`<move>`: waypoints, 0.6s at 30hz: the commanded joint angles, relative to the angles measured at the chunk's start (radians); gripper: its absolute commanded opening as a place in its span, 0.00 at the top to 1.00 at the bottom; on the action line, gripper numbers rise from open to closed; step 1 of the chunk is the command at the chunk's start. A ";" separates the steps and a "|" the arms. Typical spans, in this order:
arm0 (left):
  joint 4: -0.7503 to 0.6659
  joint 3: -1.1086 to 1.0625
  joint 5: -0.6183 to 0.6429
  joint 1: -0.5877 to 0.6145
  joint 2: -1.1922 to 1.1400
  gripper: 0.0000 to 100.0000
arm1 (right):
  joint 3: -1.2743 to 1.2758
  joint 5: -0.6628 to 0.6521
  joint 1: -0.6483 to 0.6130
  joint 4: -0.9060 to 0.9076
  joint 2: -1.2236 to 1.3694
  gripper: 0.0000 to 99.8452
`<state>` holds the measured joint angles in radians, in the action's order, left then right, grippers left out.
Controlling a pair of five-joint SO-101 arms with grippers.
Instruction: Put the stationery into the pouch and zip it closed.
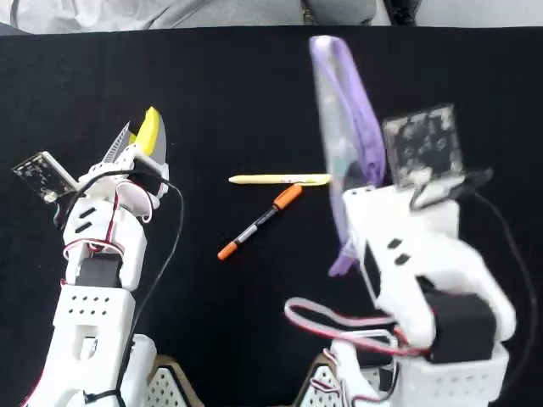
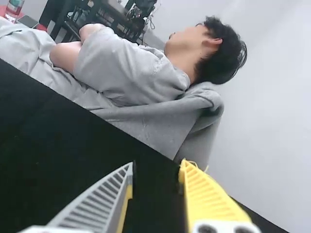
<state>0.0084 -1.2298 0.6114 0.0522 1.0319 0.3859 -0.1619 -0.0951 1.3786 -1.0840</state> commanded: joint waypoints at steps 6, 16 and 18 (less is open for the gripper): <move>-0.017 0.010 0.006 -0.013 0.000 0.84 | 0.111 -0.135 -0.020 0.021 -0.096 0.99; -0.021 -0.004 0.005 -0.018 0.000 0.84 | -0.007 -0.084 0.084 0.012 -0.280 0.99; -0.021 -0.001 0.005 -0.022 -0.003 0.84 | 0.005 -0.080 0.083 0.003 -0.306 0.99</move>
<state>0.0084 -1.2405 0.6114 0.0460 1.0303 0.3966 -0.2585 -0.0230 1.4262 -1.3495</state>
